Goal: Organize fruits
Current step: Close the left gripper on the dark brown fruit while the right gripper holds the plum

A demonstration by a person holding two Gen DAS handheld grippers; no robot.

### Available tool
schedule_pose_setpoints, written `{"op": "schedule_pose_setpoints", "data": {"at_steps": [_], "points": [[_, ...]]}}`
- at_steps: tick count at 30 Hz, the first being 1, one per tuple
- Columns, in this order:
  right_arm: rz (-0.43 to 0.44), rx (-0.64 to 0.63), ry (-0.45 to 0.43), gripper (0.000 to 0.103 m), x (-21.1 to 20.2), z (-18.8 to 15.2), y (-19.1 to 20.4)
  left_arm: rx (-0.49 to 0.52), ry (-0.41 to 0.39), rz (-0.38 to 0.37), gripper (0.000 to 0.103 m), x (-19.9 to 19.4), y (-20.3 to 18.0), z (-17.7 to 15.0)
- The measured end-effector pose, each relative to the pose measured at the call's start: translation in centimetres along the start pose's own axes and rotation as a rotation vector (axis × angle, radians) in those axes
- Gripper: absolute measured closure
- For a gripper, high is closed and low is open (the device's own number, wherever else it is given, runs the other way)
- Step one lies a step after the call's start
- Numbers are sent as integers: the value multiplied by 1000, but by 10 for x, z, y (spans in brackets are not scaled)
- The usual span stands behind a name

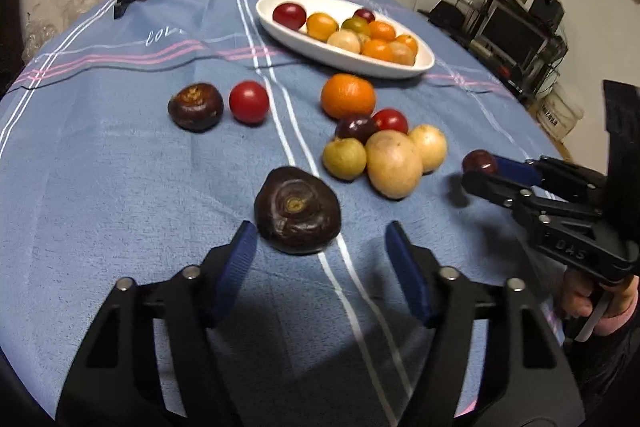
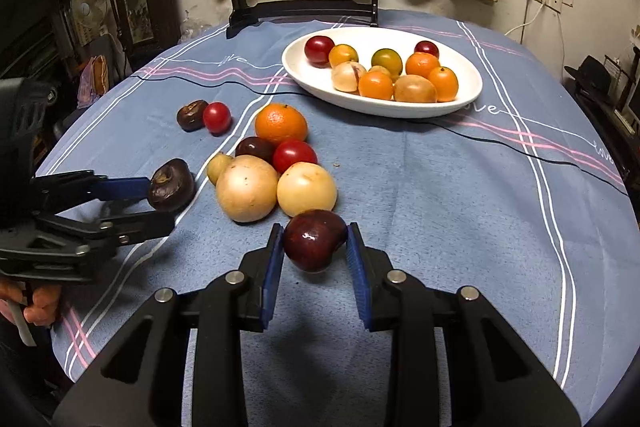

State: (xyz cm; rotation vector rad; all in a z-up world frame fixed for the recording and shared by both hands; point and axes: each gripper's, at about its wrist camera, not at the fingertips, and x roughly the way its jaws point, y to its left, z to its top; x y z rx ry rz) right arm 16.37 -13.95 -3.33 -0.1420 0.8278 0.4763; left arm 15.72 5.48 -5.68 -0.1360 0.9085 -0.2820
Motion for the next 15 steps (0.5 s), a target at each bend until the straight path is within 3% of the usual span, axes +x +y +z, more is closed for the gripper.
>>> {"op": "schedule_pose_setpoints", "data": {"at_steps": [15], "points": [[18, 18, 5, 71, 1, -1, -4, 16, 39, 68, 40, 17, -4, 20]]}}
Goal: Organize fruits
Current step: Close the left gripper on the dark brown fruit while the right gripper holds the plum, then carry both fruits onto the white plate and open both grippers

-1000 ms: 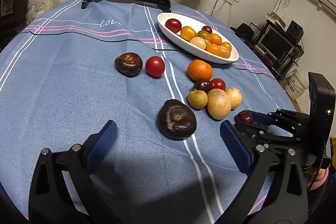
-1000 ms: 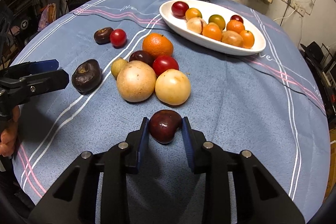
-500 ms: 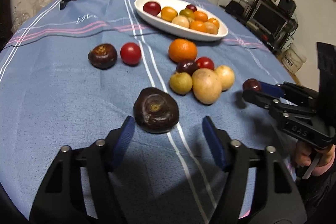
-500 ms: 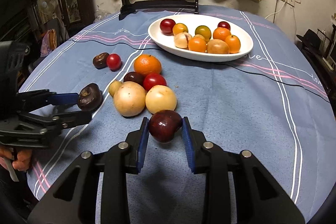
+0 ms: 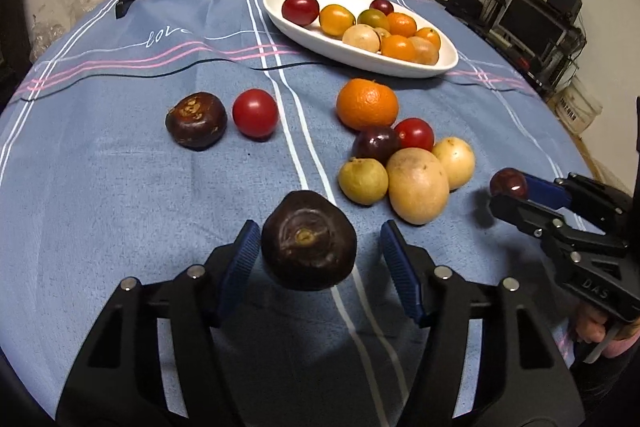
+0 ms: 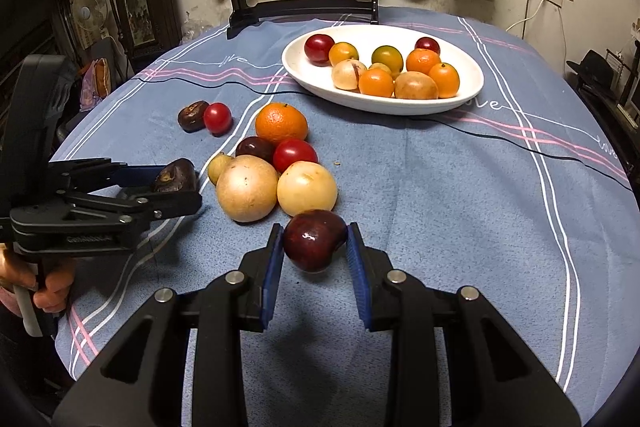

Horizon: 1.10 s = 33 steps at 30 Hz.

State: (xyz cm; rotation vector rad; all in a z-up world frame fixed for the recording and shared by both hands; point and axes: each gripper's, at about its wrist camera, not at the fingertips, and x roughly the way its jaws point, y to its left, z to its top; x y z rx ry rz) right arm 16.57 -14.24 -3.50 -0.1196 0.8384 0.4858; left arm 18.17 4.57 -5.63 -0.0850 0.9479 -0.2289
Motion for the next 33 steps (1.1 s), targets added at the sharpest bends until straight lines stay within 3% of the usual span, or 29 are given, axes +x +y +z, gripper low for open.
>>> {"op": "schedule_pose_setpoints", "data": {"at_steps": [4, 9, 26, 30, 33], "points": [[10, 5, 4, 71, 0, 0, -1, 15, 4, 26, 43, 1, -3, 0], [18, 22, 2, 71, 0, 0, -4, 17, 4, 68, 56, 0, -2, -1], [87, 35, 16, 71, 2, 0, -6, -4, -16, 47, 57, -6, 4, -2], [157, 10, -34, 71, -6, 6, -6, 5, -48, 47, 57, -18, 5, 9], [127, 17, -71, 71, -9, 26, -14, -1, -82, 13, 57, -30, 4, 24]]}}
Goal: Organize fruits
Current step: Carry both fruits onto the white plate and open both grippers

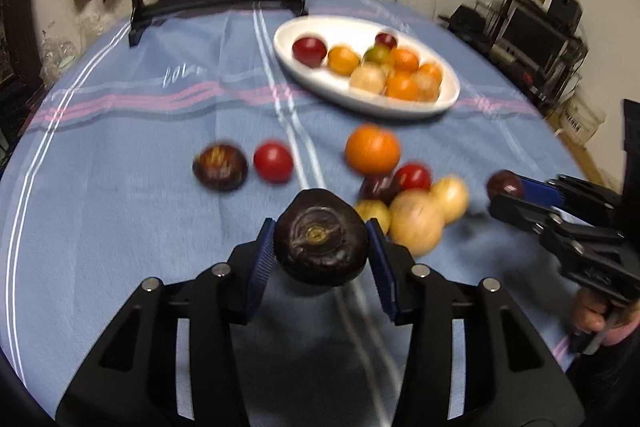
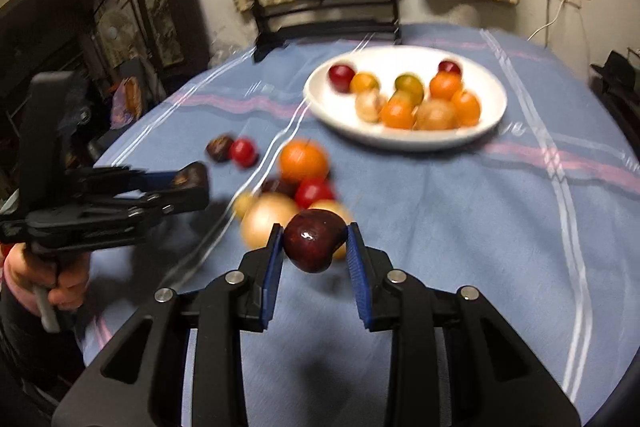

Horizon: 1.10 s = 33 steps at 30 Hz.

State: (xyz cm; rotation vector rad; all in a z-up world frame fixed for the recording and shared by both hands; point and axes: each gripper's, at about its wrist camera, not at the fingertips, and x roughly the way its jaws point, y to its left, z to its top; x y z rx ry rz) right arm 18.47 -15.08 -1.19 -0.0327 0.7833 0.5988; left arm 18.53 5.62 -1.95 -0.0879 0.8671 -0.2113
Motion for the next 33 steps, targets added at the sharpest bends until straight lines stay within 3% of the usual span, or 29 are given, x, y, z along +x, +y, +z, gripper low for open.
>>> {"op": "schedule_pose_setpoints", "data": {"at_steps": [5, 9, 12, 19, 24, 31, 33], "points": [[-15, 92, -121, 71, 6, 54, -31, -5, -74, -50, 57, -9, -9, 45], [-93, 175, -251, 71, 28, 96, -66, 3, -119, -34, 57, 8, -20, 99], [-81, 243, -253, 71, 52, 105, -87, 4, -110, -25, 57, 35, -25, 138], [-110, 175, -194, 71, 78, 100, -90, -43, 6, 25, 57, 130, -26, 208], [-88, 182, -157, 71, 86, 99, -99, -40, 80, 67, 57, 176, -30, 218], [-111, 148, -141, 71, 95, 102, -98, -65, 124, 103, 56, 202, -24, 218], [-108, 150, -133, 65, 96, 102, -100, -83, 109, 108, 31, 197, -22, 219]]}}
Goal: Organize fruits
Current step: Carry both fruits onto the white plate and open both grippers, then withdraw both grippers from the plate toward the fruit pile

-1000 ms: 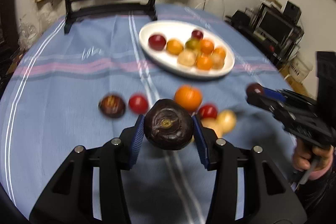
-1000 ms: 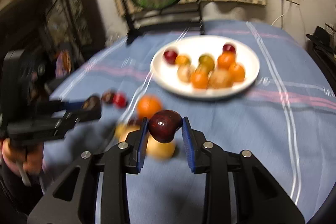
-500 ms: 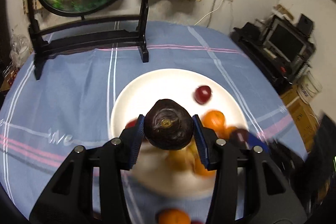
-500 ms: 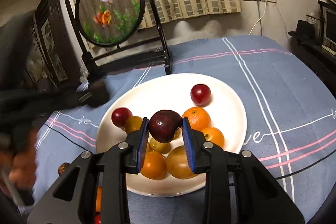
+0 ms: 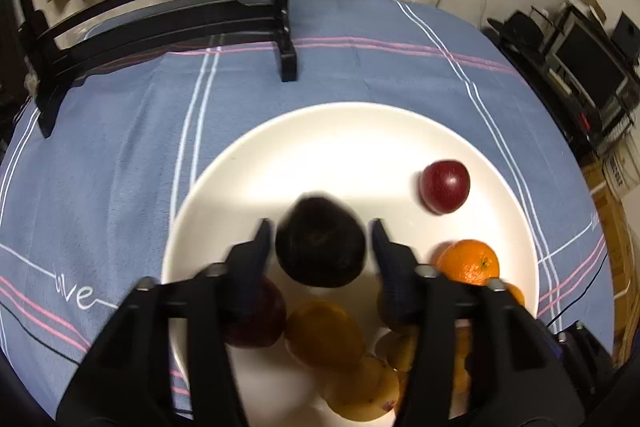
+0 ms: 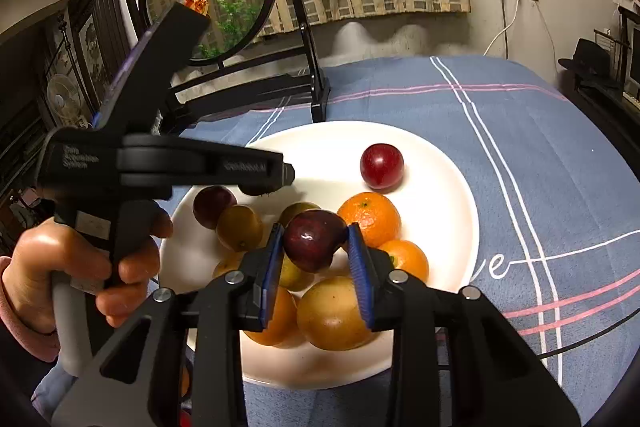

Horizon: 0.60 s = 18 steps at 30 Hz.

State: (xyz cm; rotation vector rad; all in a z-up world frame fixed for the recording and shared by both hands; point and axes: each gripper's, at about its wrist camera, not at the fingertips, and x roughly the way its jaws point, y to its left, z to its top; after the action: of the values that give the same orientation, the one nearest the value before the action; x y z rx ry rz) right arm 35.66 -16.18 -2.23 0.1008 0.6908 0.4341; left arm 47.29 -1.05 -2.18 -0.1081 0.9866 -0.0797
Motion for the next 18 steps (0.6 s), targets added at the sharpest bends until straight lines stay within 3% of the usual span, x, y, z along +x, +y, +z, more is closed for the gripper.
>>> {"op": "schedule_pose_setpoints", "data": {"at_steps": [1, 2, 6, 9, 14, 18], "points": [[0, -1, -5, 47, -2, 0, 0, -14, -34, 0, 28, -9, 3, 2], [-4, 1, -24, 40, -6, 1, 0, -25, -65, -6, 28, -20, 5, 3], [28, 5, -88, 40, -31, 6, 2, -41, -131, -74, 18, -68, 12, -4], [64, -5, -98, 40, -48, 7, 8, -32, -215, -77, 10, -107, 18, -27], [79, -23, -61, 40, -66, -4, 22, 30, -270, -24, 5, -149, 28, -98], [160, -131, 47, 40, -73, -28, 41, 46, -328, -4, 3, -164, 44, -158]]}}
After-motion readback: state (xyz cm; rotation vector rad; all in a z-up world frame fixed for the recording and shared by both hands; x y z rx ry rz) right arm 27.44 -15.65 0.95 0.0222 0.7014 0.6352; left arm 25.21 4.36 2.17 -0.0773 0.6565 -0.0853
